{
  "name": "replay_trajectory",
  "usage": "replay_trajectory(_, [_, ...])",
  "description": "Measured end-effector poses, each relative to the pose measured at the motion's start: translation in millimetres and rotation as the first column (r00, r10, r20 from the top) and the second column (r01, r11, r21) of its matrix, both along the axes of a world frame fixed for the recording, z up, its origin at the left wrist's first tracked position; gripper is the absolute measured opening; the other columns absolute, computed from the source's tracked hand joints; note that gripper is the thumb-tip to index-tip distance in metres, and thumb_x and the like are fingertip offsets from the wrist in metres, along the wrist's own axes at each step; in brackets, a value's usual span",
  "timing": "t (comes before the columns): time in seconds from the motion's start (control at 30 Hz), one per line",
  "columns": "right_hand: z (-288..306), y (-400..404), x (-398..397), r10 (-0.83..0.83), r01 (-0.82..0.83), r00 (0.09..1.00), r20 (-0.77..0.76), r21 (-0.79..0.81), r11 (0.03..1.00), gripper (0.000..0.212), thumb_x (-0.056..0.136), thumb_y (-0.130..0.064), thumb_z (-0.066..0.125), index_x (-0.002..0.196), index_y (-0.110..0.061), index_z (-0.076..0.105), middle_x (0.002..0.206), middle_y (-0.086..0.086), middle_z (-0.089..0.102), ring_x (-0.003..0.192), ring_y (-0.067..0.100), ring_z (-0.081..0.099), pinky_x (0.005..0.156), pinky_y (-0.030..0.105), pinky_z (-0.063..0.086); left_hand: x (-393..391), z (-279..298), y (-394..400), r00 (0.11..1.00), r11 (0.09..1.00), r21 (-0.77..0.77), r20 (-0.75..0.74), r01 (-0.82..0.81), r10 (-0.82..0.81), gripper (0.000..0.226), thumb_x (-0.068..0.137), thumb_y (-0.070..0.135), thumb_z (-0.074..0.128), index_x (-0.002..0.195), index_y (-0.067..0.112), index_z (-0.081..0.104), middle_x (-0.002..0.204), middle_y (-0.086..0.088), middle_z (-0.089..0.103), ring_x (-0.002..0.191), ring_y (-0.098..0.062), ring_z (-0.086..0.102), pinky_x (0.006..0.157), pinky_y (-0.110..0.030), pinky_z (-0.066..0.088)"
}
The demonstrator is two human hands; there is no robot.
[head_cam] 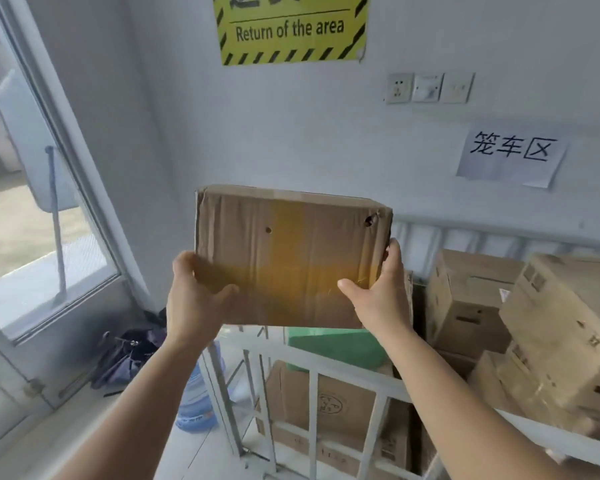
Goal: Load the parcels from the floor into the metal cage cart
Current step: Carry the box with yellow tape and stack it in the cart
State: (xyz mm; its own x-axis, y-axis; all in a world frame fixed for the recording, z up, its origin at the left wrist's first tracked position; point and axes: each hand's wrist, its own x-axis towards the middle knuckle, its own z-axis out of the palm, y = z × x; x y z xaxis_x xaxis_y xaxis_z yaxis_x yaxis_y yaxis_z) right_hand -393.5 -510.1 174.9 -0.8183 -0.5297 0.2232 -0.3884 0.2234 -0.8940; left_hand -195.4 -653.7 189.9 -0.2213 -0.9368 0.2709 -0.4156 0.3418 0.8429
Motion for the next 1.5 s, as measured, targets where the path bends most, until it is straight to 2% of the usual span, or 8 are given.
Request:
replay_trajectory(0.27, [-25, 1, -117, -0.014, 0.011, 0.992, 0.129, 0.023, 1.0, 0.094, 0.087, -0.028, 0.071, 0.156, -0.024, 0.007, 0.159, -0.005, 0.019, 0.142, 0.016, 0.029, 0.098, 0.021, 0.026, -130, -32, -33, 0.989, 0.994, 0.068, 0.113, 0.09, -0.097, 0.066, 0.075, 0.009, 0.074, 0.127, 0.022, 0.035, 0.106, -0.002, 0.056, 0.086, -0.029, 0.059, 0.073, -0.043, 0.051])
replay_trajectory(0.4, [-43, -8, -155, -0.011, -0.001, 0.976, 0.216, 0.052, 0.999, 0.097, 0.084, -0.037, 0.074, 0.155, -0.025, 0.009, 0.161, -0.001, 0.019, 0.146, 0.019, 0.025, 0.112, 0.036, 0.028, -169, -57, -47, 0.976, 0.982, 0.138, 0.156, 0.13, -0.151, 0.077, 0.077, 0.008, 0.074, 0.138, 0.02, 0.029, 0.106, -0.001, 0.052, 0.085, -0.027, 0.057, 0.073, -0.042, 0.051])
replay_trajectory(0.67, [-71, -36, -194, -0.077, 0.041, 0.92, 0.384, 0.102, 0.994, 0.1, 0.068, -0.072, 0.067, 0.145, -0.022, 0.027, 0.147, 0.001, 0.04, 0.133, 0.025, 0.042, 0.108, 0.052, 0.038, -215, -91, -85, 0.964, 0.887, 0.379, -0.064, 0.262, -0.257, 0.05, 0.093, 0.051, 0.05, 0.117, 0.01, 0.035, 0.093, 0.003, 0.044, 0.084, -0.013, 0.047, 0.071, -0.031, 0.038])
replay_trajectory(0.9, [-91, -73, -206, -0.161, 0.116, 0.876, 0.455, 0.126, 0.985, 0.059, 0.089, -0.066, 0.044, 0.124, -0.019, 0.036, 0.108, -0.003, 0.049, 0.105, 0.022, 0.047, 0.089, 0.043, 0.038, -223, -107, -135, 0.932, 0.767, 0.544, -0.089, 0.34, -0.351, 0.09, 0.059, 0.084, 0.042, 0.117, 0.017, 0.027, 0.113, -0.003, 0.044, 0.109, -0.024, 0.045, 0.098, -0.05, 0.044])
replay_trajectory(1.03, [-99, -84, -208, -0.179, 0.139, 0.882, 0.436, 0.122, 0.983, 0.059, 0.084, -0.07, 0.052, 0.122, -0.026, 0.04, 0.116, -0.002, 0.05, 0.11, 0.021, 0.046, 0.097, 0.046, 0.039, -226, -106, -162, 0.889, 0.705, 0.568, -0.114, 0.424, -0.443, 0.092, 0.071, 0.07, 0.061, 0.138, 0.023, 0.02, 0.126, -0.001, 0.041, 0.113, -0.023, 0.046, 0.098, -0.047, 0.047])
replay_trajectory(1.17, [-100, -90, -211, -0.157, 0.107, 0.889, 0.43, 0.14, 0.984, 0.035, 0.083, -0.047, 0.071, 0.109, -0.038, 0.048, 0.121, -0.009, 0.056, 0.113, 0.017, 0.051, 0.095, 0.038, 0.036, -230, -103, -178, 0.843, 0.716, 0.488, -0.084, 0.5, -0.531, 0.073, 0.079, 0.034, 0.075, 0.136, 0.023, 0.03, 0.113, 0.005, 0.053, 0.1, -0.016, 0.055, 0.083, -0.037, 0.052])
replay_trajectory(1.3, [-88, -102, -216, -0.2, 0.162, 0.901, 0.385, 0.13, 0.978, 0.045, 0.084, -0.025, 0.075, 0.123, -0.025, 0.052, 0.11, -0.006, 0.063, 0.109, 0.019, 0.057, 0.094, 0.038, 0.041, -241, -89, -195, 0.836, 0.742, 0.412, -0.103, 0.529, -0.539, 0.072, 0.067, 0.041, 0.074, 0.127, 0.029, 0.038, 0.107, 0.005, 0.055, 0.098, -0.016, 0.059, 0.086, -0.042, 0.054])
replay_trajectory(1.5, [-70, -123, -239, -0.22, 0.202, 0.928, 0.302, 0.09, 0.975, 0.057, 0.088, -0.022, 0.07, 0.138, -0.027, 0.045, 0.109, -0.01, 0.063, 0.104, 0.015, 0.057, 0.09, 0.036, 0.041, -274, -70, -213, 0.858, 0.814, 0.279, -0.095, 0.509, -0.504, 0.056, 0.088, 0.024, 0.066, 0.136, 0.02, 0.038, 0.112, 0.0, 0.052, 0.101, -0.021, 0.054, 0.083, -0.035, 0.05])
